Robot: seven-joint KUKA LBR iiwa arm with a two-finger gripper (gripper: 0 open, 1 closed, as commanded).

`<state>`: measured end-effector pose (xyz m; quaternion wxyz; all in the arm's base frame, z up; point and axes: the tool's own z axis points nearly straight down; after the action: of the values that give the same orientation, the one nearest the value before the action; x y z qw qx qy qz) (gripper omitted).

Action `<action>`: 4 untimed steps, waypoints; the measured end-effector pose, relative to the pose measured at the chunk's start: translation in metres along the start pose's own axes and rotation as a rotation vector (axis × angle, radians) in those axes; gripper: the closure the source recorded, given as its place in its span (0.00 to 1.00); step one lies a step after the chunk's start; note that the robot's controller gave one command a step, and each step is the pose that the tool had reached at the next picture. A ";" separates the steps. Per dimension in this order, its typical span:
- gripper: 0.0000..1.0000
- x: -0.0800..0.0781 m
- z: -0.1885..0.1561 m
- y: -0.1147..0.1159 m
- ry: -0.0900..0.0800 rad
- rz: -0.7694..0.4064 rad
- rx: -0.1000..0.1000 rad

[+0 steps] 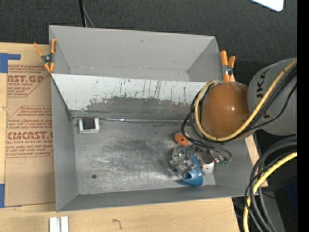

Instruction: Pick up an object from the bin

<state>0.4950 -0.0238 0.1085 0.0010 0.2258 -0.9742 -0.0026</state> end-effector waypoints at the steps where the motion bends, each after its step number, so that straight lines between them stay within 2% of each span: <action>1: 1.00 0.015 -0.013 -0.037 -0.013 0.037 0.001; 2: 1.00 0.016 -0.013 -0.042 -0.024 0.023 -0.010; 3: 0.00 0.023 -0.030 -0.021 -0.003 0.138 0.003; 4: 0.00 0.024 -0.029 -0.022 -0.002 0.140 0.004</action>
Offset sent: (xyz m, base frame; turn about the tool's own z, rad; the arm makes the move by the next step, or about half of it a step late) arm -0.0094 -0.0348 -0.0008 -0.5708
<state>0.4832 -0.0544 0.1376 -0.0001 0.1573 -0.9875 -0.0008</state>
